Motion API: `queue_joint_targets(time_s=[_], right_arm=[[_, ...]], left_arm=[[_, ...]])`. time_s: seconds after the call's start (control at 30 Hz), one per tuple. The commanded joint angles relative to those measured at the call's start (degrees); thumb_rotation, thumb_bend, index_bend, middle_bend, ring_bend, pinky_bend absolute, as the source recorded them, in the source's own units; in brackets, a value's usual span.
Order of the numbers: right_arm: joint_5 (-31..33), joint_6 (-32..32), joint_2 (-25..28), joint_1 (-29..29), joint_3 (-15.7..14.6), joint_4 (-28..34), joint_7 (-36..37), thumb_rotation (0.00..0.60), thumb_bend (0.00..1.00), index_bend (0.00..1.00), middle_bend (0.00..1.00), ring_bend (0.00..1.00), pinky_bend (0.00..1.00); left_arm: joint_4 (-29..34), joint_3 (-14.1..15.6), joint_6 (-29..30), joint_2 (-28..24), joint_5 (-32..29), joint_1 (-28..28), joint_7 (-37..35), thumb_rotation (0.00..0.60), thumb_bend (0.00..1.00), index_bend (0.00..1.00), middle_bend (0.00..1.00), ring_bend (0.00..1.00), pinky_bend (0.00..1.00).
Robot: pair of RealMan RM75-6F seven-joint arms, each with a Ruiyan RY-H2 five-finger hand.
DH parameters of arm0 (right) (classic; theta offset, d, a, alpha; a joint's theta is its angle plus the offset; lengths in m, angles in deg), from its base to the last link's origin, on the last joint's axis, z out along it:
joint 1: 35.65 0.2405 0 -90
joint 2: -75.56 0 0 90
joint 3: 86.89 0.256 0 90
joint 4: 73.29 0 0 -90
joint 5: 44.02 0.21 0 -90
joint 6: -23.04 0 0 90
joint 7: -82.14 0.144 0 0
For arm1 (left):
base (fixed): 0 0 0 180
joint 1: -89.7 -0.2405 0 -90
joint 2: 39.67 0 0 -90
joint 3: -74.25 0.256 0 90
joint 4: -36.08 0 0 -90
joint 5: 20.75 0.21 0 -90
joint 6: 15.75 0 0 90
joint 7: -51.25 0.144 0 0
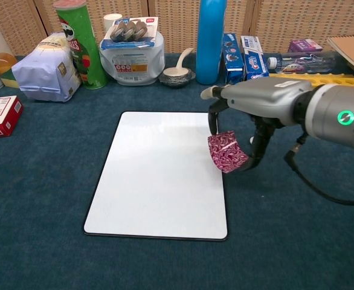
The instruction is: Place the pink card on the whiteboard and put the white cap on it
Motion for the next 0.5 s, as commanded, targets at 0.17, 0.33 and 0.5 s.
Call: queue_joint_targets(time_s=[0.17,0.33,0.5], right_arm=[[12.1,2.3,-8.0,8.7,3.9,-2.8,-8.1,0.600,0.08,0.37,0.00,0.00,0.00],[17.2,2.2,-12.3,12.6,5.5,-7.1,-8.9,0.600,0.08,0.38,0.00,0.00,0.00],[23.5,2.1,-15.4,15.1,7.4,-11.7,-8.1,0.600,0.08,0.38,0.00,0.00,0.00]], left_arm=[[-0.3,0.1,-0.1,-0.3,0.1,0.1,-0.8,0.600,0.04,0.00,0.00,0.00,0.05],[-0.5,0.2,-0.4,-0.5,0.1,0.3,-1.6,0.600,0.04,0.00,0.00,0.00,0.05],[-0.9,0.4,-0.4,-0.7,0.5,0.3,-2.2,0.600,0.04,0.00,0.00,0.00,0.05]])
